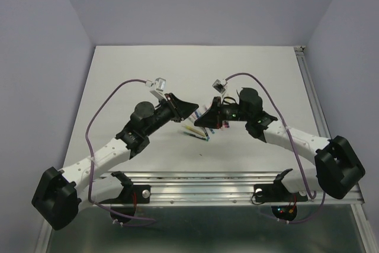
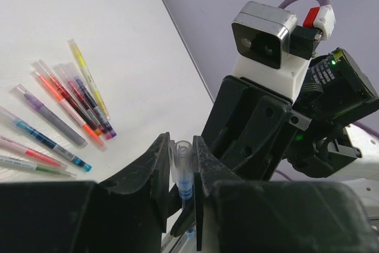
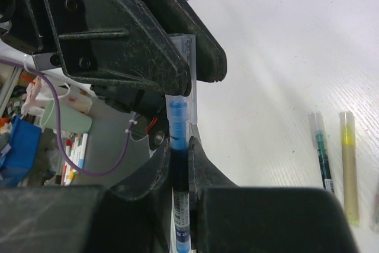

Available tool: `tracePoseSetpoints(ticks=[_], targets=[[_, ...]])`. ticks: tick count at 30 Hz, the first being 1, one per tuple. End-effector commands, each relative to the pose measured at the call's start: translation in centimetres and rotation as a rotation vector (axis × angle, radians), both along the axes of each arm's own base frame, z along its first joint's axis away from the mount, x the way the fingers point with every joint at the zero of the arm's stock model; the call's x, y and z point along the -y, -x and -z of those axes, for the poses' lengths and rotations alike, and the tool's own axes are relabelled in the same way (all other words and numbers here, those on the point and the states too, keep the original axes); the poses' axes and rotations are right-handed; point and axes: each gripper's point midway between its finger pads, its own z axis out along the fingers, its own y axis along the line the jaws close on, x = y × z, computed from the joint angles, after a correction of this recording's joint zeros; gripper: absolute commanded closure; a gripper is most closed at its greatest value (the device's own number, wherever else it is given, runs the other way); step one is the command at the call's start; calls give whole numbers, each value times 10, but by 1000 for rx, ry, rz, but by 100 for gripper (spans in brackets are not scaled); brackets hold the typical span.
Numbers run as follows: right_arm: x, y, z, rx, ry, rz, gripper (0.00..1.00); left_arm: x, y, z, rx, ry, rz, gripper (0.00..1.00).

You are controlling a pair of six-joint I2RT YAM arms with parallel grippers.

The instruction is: Open the pen caps

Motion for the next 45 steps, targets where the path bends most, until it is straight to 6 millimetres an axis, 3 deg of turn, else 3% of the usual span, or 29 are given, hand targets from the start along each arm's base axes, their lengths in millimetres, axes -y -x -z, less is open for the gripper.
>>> tracePoseSetpoints(ticks=[1, 3, 5, 6, 7, 9, 13, 15, 19, 20, 22, 23, 25, 26, 28, 29, 30, 33, 34, 35, 36, 37, 38, 45], targets=[[-1, 6, 0, 14, 32, 35, 99, -10, -13, -24, 91, 20, -80, 100], [0, 14, 16, -30, 81, 56, 99, -20, -28, -24, 89, -1, -141, 100], [-3, 34, 28, -49, 119, 51, 99, -43, -55, -26, 83, -16, -228, 100], [0, 47, 45, -80, 145, 43, 99, -47, -60, -28, 77, -6, -219, 100], [-1, 53, 48, -82, 138, 36, 99, -66, -77, -25, 68, -10, -268, 100], [4, 72, 62, -143, 147, 26, 99, -77, -89, -33, 81, -5, -291, 100], [11, 81, 68, -183, 132, 45, 99, -97, -107, -32, 83, -28, -330, 100], [13, 74, 69, -169, 148, 95, 99, -102, -112, -29, 71, -49, -335, 100], [18, 38, 73, -159, 240, 278, 99, -119, -122, 6, -47, -201, -421, 100], [24, 18, 71, -137, 292, 373, 99, -126, -124, 25, -105, -288, -434, 100], [36, -5, 78, -137, 367, 472, 99, -140, -129, 45, -161, -389, -495, 100], [56, -28, 80, -144, 418, 572, 99, -146, -131, 62, -214, -463, -499, 100], [77, -52, 83, -173, 438, 667, 99, -158, -139, 76, -256, -535, -556, 100], [103, -73, 88, -203, 454, 758, 99, -160, -140, 92, -312, -590, -547, 100], [125, -95, 88, -197, 488, 848, 99, -165, -145, 105, -339, -659, -543, 100], [150, -109, 100, -188, 580, 953, 99, -165, -149, 115, -372, -695, -538, 100], [158, -120, 94, -169, 597, 995, 99, -167, -152, 121, -381, -725, -540, 100], [189, -144, 107, -186, 674, 1088, 99, -172, -162, 141, -424, -799, -544, 100], [195, -155, 102, -180, 678, 1112, 99, -174, -165, 145, -436, -818, -546, 100], [213, -160, 106, -199, 722, 1154, 99, -175, -163, 162, -478, -861, -530, 100], [221, -164, 118, -210, 778, 1160, 99, -176, -170, 161, -482, -869, -540, 100], [227, -170, 116, -209, 794, 1179, 99, -174, -172, 165, -493, -883, -527, 100], [240, -174, 121, -220, 824, 1205, 99, -175, -171, 180, -526, -914, -508, 100], [259, -195, 157, -271, 880, 1210, 99, -171, -181, 196, -545, -940, -476, 98]])
